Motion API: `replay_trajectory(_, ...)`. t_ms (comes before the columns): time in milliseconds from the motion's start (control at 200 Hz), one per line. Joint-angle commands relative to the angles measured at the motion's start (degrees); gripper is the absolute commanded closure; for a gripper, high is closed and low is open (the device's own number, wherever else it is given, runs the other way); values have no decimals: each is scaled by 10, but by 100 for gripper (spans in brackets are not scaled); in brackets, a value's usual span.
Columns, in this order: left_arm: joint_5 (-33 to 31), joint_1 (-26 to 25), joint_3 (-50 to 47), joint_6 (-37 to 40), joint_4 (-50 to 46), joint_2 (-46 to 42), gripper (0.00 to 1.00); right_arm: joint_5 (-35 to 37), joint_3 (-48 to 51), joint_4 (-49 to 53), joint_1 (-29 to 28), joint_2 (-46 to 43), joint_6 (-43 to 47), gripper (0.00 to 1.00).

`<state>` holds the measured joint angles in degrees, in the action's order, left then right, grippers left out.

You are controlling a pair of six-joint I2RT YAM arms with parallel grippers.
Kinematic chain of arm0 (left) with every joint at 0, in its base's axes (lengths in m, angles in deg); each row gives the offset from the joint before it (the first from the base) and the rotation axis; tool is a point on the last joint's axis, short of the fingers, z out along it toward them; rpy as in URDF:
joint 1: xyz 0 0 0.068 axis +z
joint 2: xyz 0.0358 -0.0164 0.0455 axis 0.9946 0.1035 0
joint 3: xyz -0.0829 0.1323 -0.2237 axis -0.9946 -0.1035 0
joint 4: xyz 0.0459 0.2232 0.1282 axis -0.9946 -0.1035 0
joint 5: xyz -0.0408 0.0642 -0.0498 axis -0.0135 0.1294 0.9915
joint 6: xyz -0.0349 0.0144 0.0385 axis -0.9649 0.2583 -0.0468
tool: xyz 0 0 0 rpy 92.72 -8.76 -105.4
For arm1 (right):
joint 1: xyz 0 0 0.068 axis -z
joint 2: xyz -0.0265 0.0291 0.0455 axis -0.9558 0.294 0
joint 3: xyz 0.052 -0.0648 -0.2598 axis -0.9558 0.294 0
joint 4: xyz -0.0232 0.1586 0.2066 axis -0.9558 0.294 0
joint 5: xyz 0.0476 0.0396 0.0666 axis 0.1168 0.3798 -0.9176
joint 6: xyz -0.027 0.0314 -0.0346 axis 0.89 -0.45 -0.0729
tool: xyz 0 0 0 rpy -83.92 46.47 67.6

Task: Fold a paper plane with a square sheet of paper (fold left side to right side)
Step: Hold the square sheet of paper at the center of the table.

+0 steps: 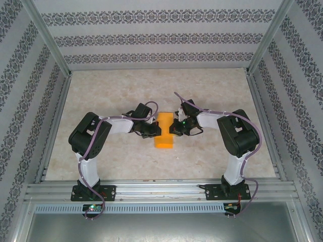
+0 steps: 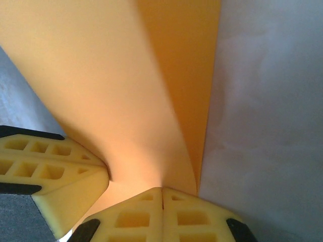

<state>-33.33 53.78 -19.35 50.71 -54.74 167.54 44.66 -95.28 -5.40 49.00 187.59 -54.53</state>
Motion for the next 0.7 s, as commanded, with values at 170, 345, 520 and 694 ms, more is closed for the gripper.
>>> replay_trajectory(170,-20,-1,-9,2,-26,12,95,69,13,68,-6,26,12,100)
replay_trajectory(345,-23,-2,-10,3,-37,15,95,33,10,35,-7,-6,0,100)
replay_trajectory(520,-21,-1,-5,2,-40,20,95,15,14,19,-7,-62,0,100)
replay_trajectory(694,-19,-1,-2,1,-42,25,95,-16,11,-33,-10,-66,-23,100)
